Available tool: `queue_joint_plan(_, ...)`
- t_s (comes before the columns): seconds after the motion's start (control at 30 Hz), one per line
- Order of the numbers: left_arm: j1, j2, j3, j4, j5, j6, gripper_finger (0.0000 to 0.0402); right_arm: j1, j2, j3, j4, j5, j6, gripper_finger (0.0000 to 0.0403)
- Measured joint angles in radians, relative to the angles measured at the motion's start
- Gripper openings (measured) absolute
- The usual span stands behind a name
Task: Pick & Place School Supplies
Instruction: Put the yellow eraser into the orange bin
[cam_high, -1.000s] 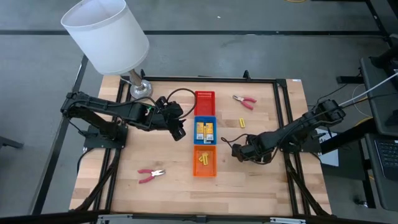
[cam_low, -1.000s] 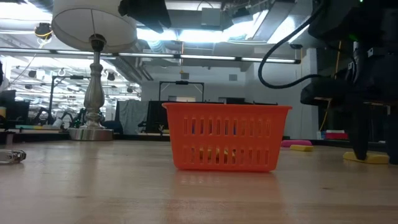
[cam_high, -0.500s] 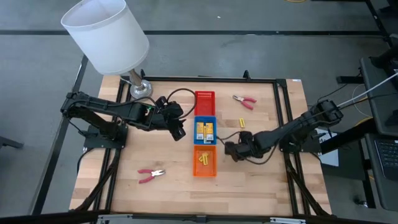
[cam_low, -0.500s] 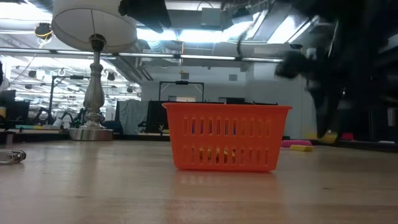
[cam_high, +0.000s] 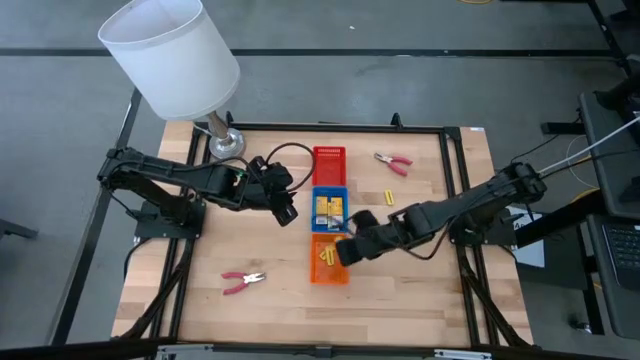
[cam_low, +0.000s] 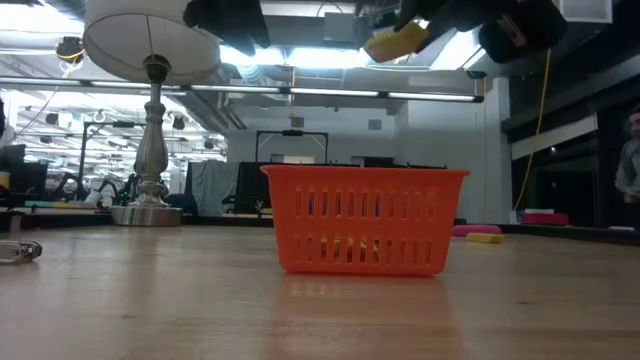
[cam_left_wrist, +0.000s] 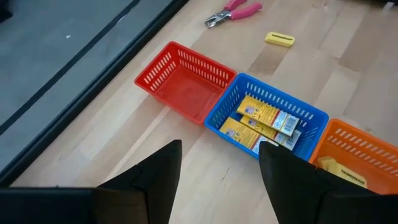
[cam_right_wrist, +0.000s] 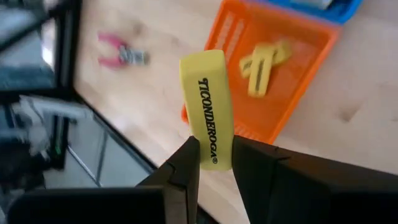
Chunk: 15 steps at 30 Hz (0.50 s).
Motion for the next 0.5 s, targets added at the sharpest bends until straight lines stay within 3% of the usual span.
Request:
queue_joint_plan(0.17, -0.001, 0.000, 0.000, -0.004, -0.001, -0.017, 0.0212, -0.005, 0.092, 0.023, 0.042, -0.056, -0.052, 0.0081)
queue_joint_plan(0.5, -0.032, 0.000, 0.000, -0.048, -0.017, -0.047, 0.0212, -0.021, 0.198, 0.024, 0.162, -0.058, -0.073, 0.0082)
